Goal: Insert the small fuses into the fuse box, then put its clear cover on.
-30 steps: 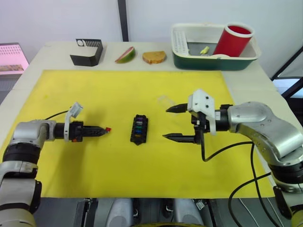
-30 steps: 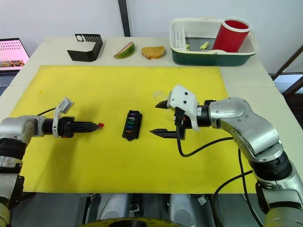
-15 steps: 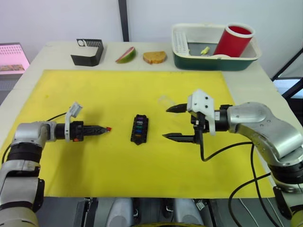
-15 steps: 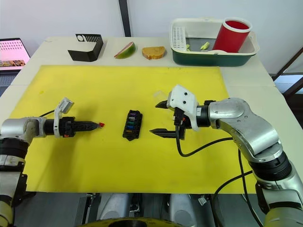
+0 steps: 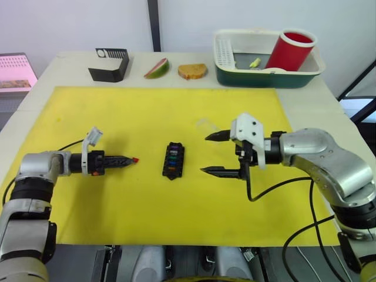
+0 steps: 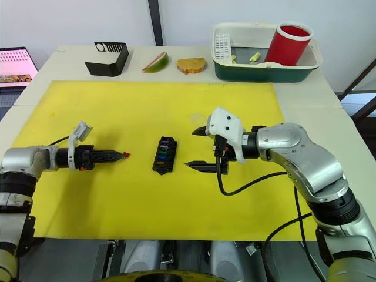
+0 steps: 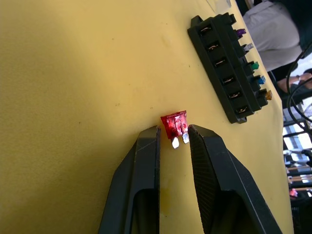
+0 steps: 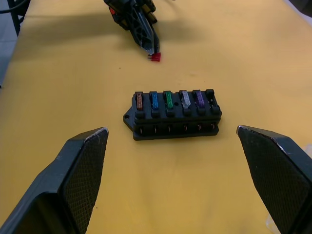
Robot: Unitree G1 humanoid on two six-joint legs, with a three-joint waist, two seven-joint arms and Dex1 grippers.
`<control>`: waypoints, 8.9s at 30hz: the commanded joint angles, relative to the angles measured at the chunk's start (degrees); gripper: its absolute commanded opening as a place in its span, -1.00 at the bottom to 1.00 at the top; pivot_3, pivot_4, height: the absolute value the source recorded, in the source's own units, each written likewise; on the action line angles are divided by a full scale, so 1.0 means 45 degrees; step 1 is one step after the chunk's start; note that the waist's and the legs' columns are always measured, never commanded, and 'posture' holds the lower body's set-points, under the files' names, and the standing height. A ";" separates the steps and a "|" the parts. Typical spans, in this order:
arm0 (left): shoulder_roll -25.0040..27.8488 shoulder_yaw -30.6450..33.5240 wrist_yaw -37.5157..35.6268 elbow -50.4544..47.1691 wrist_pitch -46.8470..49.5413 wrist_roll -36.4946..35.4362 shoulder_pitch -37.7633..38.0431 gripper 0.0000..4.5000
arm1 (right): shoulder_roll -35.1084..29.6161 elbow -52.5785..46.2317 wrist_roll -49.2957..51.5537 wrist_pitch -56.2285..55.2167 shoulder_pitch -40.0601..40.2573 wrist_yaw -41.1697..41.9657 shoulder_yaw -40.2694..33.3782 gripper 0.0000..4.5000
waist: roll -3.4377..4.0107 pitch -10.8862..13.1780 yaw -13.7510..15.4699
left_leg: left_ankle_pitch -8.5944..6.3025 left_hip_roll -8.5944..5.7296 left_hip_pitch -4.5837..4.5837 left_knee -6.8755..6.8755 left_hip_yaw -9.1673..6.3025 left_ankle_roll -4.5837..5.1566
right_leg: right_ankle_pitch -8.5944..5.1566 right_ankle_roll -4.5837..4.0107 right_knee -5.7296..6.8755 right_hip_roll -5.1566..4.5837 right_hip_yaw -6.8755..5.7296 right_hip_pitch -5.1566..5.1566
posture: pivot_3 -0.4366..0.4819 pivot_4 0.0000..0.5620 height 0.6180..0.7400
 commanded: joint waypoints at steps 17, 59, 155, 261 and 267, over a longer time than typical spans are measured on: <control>-0.0224 -0.0018 0.0078 -0.0544 -0.0166 0.0099 0.0203 -0.99 | 0.0008 -0.0363 -0.0212 -0.0235 -0.0004 -0.0050 -0.0130 1.00 | -0.0001 -0.0001 0.0003 | 0.0000 -0.0002 -0.0001 0.0002 -0.0001 0.0000 | 0.0000 0.0000 0.0000 0.0000 -0.0001 0.0000 | -0.05 -0.47 1.00; -0.1767 0.2665 0.4372 -0.9373 0.2488 -0.5866 -0.0859 -1.00 | 0.4676 0.2934 0.6228 0.6680 -0.4020 -0.4117 -0.3253 0.18 | -0.0012 0.0002 -0.0045 | 0.0008 -0.0004 -0.0001 -0.0003 -0.0015 -0.0014 | 0.0003 -0.0002 0.0004 0.0000 0.0010 0.0005 | -0.05 -0.47 1.00; -0.1005 -0.1760 0.1501 -0.4241 -0.8790 0.2377 -0.0586 0.99 | 0.4701 1.0071 -0.5387 -0.2381 -0.7174 0.3068 0.4513 -1.00 | -0.0005 0.0009 -0.0071 | 0.0003 0.0003 -0.0023 -0.0013 0.0009 -0.0004 | 0.0002 0.0000 -0.0008 0.0003 -0.0006 -0.0023 | -0.05 -0.47 1.00; -0.1448 -0.1801 0.1472 -0.3791 -0.9466 0.3090 -0.0604 0.99 | 0.5149 0.9585 -0.5865 -0.0359 -0.6683 0.2569 0.4254 -1.00 | -0.0005 0.0009 -0.0078 | 0.0003 0.0002 -0.0022 -0.0012 0.0007 -0.0004 | 0.0002 0.0000 0.0000 0.0004 -0.0007 -0.0022 | -0.05 -0.47 1.00; -0.1447 -0.1791 0.1526 -0.3813 -0.9490 0.3097 -0.0555 0.99 | 0.5037 0.9460 -0.5971 -0.0472 -0.6465 0.2677 0.4489 -1.00 | -0.0005 0.0008 -0.0078 | 0.0003 0.0002 -0.0022 -0.0011 0.0007 -0.0004 | 0.0002 0.0000 0.0003 0.0004 -0.0007 -0.0022 | -0.05 -0.47 1.00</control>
